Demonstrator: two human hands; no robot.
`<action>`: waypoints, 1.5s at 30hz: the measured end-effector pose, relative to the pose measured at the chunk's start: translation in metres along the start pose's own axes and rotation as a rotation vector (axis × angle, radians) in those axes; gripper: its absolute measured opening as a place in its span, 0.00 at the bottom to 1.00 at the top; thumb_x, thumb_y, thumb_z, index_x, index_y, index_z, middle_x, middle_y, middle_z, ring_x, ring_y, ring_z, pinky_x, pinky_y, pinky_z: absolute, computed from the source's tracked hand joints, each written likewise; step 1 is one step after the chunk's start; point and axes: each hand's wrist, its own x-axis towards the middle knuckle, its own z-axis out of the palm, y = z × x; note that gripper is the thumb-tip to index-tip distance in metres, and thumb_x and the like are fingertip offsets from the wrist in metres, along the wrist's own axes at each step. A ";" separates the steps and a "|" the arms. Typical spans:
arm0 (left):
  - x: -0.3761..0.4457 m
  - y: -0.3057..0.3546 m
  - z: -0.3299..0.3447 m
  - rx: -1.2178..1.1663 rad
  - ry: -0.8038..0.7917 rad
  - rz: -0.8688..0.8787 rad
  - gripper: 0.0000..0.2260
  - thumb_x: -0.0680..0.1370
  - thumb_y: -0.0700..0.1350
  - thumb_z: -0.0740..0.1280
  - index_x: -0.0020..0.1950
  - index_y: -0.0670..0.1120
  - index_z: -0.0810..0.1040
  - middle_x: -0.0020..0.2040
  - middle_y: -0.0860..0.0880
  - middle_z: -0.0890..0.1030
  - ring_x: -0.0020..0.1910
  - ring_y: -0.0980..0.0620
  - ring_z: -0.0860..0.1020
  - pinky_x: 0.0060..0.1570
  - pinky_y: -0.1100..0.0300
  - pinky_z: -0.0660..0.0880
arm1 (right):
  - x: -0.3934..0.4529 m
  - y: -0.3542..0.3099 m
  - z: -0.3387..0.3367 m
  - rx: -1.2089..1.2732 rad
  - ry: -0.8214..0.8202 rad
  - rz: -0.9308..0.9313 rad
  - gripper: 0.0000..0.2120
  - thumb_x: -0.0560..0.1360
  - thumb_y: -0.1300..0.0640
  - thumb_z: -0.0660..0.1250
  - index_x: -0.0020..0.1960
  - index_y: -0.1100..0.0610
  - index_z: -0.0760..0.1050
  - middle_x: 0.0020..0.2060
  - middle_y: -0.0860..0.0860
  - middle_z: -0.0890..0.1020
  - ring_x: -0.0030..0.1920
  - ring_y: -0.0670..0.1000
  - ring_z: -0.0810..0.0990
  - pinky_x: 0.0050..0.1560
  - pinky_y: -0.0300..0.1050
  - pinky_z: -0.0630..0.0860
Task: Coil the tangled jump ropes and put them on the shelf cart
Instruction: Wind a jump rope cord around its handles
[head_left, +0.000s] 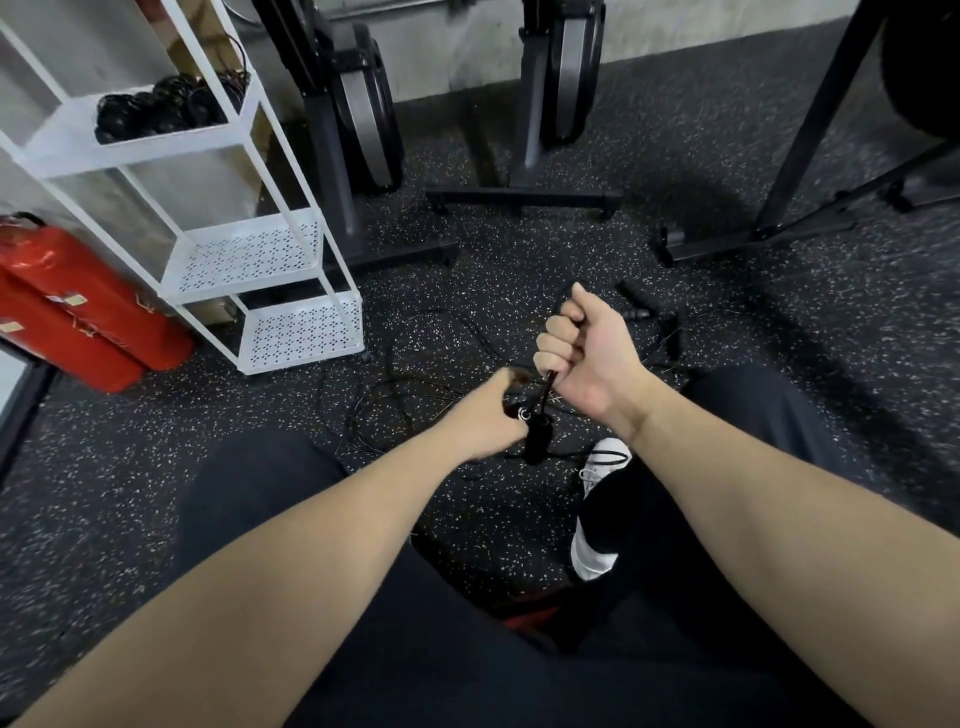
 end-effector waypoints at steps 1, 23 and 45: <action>0.000 0.002 0.002 -0.008 -0.034 0.025 0.26 0.78 0.41 0.69 0.74 0.53 0.65 0.54 0.52 0.80 0.41 0.52 0.78 0.38 0.59 0.73 | 0.000 0.001 0.001 0.043 -0.007 0.004 0.22 0.84 0.47 0.58 0.33 0.50 0.60 0.25 0.44 0.56 0.25 0.45 0.52 0.23 0.40 0.51; -0.007 -0.006 0.002 -0.452 0.169 0.015 0.08 0.78 0.51 0.74 0.54 0.53 0.79 0.51 0.57 0.82 0.50 0.60 0.79 0.47 0.65 0.72 | 0.003 0.006 -0.004 -0.597 0.097 0.016 0.25 0.80 0.35 0.60 0.61 0.54 0.79 0.53 0.51 0.87 0.56 0.54 0.83 0.61 0.54 0.73; -0.021 0.009 -0.001 -0.633 0.169 -0.032 0.17 0.78 0.51 0.73 0.64 0.56 0.73 0.55 0.54 0.83 0.55 0.52 0.81 0.48 0.55 0.76 | 0.006 0.025 -0.002 -0.395 0.098 0.060 0.20 0.75 0.49 0.74 0.62 0.58 0.80 0.52 0.55 0.85 0.48 0.54 0.85 0.47 0.50 0.83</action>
